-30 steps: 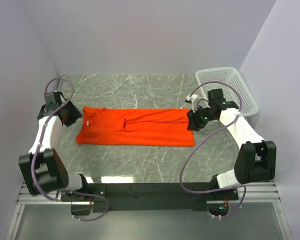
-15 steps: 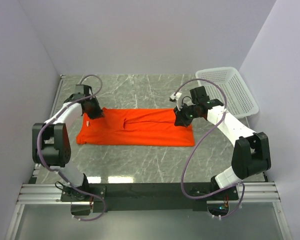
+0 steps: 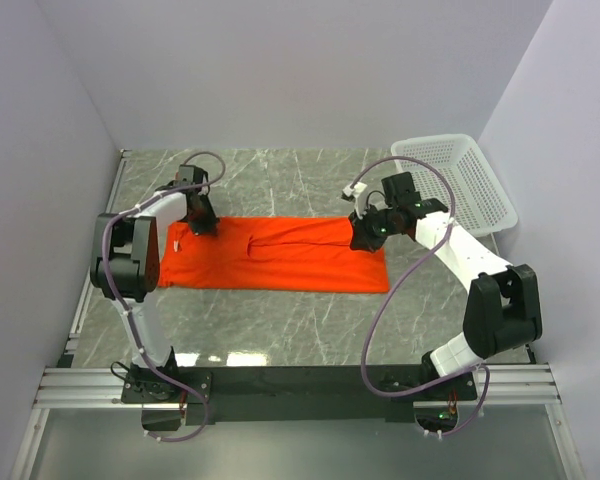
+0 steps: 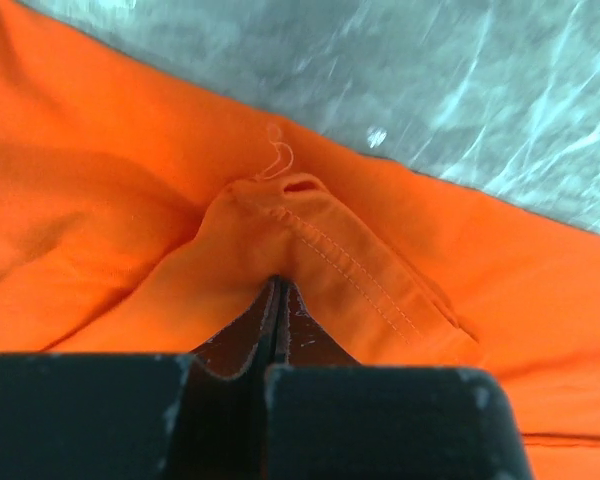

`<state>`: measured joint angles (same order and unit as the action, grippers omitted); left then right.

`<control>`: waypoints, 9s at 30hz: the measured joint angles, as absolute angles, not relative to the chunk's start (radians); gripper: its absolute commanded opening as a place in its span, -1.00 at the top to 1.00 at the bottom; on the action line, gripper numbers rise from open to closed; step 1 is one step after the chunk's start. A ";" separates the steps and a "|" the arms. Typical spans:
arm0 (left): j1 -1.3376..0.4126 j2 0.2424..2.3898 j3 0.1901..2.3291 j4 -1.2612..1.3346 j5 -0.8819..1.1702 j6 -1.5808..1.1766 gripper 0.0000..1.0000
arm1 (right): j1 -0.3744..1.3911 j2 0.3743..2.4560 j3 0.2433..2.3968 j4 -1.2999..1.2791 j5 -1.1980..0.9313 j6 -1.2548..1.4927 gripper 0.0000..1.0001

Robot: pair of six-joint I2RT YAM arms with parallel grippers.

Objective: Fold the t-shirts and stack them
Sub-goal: Fold the tshirt

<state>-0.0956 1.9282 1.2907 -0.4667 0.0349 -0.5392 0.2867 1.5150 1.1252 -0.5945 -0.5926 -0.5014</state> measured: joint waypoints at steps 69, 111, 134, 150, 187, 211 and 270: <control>-0.072 0.589 0.743 -0.406 -0.156 -0.404 -0.76 | 0.716 1.883 1.214 -0.488 -0.055 -0.723 0.92; -0.073 0.629 0.738 -0.404 -0.059 -0.463 -0.65 | 0.843 1.797 1.526 -0.774 -0.357 -0.678 0.30; -0.856 0.669 0.705 -0.802 0.155 -0.785 -0.61 | 0.475 1.222 0.875 -0.841 -0.775 -1.319 -0.24; -1.571 1.480 0.952 -1.015 -0.262 -0.862 -0.40 | 0.427 1.269 0.899 -0.948 -0.844 -1.360 -0.21; -1.454 1.522 0.827 -0.822 -0.314 -0.893 0.67 | 0.436 1.265 0.887 -0.983 -0.869 -1.381 -0.14; -1.437 1.378 0.712 -0.711 -0.289 -0.932 0.99 | 0.883 1.305 0.736 -0.635 -0.617 -1.234 -0.15; -1.414 1.118 0.520 -0.541 -0.227 -1.069 0.99 | 1.093 1.336 0.617 -0.424 -0.399 -1.194 0.03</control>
<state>-1.4136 1.1175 0.5198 -0.5411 -0.2272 -1.0691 1.0935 1.3361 0.6174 -0.4236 -0.3988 -1.1938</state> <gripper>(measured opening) 0.043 0.509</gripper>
